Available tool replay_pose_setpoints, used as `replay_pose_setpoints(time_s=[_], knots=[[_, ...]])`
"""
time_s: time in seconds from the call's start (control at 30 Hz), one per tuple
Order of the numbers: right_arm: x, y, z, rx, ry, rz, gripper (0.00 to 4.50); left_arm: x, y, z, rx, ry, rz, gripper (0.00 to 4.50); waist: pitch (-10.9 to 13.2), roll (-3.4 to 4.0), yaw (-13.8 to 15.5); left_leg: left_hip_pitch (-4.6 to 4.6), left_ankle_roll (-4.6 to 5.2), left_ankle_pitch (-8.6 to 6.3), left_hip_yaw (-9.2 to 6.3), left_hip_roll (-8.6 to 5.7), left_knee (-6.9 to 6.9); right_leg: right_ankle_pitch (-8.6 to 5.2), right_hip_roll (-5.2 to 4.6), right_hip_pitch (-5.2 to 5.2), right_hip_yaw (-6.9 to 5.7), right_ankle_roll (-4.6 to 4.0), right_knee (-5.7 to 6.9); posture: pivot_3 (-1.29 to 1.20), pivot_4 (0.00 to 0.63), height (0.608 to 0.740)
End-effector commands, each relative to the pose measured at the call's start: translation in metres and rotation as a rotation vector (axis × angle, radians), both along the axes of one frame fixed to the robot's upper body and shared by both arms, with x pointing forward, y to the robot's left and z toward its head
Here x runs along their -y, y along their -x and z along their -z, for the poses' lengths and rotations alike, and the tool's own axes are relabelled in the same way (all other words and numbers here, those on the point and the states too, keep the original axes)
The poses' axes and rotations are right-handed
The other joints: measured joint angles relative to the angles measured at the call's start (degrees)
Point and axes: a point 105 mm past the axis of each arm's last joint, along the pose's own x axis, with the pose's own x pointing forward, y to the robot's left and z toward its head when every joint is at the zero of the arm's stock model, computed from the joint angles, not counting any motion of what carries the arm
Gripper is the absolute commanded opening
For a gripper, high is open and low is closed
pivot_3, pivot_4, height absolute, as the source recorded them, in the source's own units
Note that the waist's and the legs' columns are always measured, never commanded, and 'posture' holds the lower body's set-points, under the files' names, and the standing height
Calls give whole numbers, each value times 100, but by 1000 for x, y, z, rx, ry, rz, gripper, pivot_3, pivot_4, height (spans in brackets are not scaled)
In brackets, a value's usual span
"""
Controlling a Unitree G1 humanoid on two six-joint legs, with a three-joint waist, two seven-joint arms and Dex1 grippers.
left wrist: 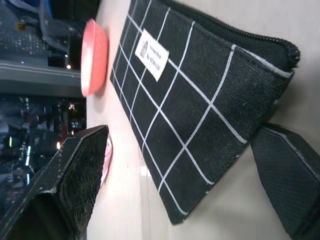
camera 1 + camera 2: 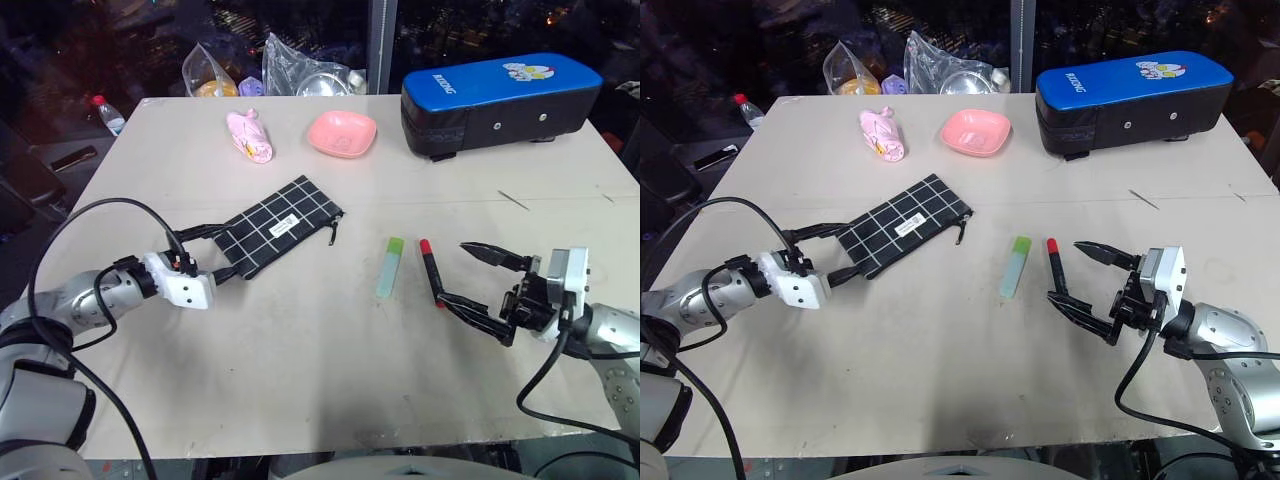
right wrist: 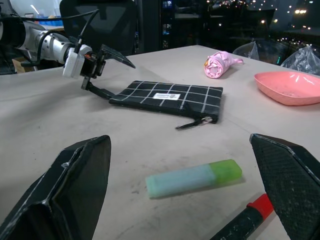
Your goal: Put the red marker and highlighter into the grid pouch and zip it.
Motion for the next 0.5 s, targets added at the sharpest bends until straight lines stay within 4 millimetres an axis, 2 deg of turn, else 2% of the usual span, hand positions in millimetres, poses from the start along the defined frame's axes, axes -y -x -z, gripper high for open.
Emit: replay_pose_setpoints(time_s=[0.03, 0.17, 0.47, 0.5], knots=[[-5, 4, -8, 49, -7, -6, 4500, 10, -12, -9, 66, 100, -35, 4455, 1, -3, -4, 0, 0, 0, 0, 0, 0, 0, 0, 0, 0, 0, 0, 0, 150, 740], [-4, 3, -9, 56, -9, 11, 4500, 26, -19, 3, 49, 100, -31, 4455, 1, -4, 0, 0, 0, 0, -2, 0, 1, 1, 2, 0, 0, -1, 2, 0, 150, 740], [-3, 2, -9, 65, -8, 35, 4500, 68, -37, 4, 94, 28, 30, 4455, 0, -5, 14, 2, 0, 1, -5, -4, 10, 4, 2, 7, 0, 2, 3, 0, 150, 740], [-3, 2, -9, 67, -9, 38, 4500, 70, -38, 6, 92, 16, 33, 3969, 0, -5, 9, 2, 0, 1, -4, -4, 10, 4, 2, 6, 1, 2, 3, 0, 150, 740]])
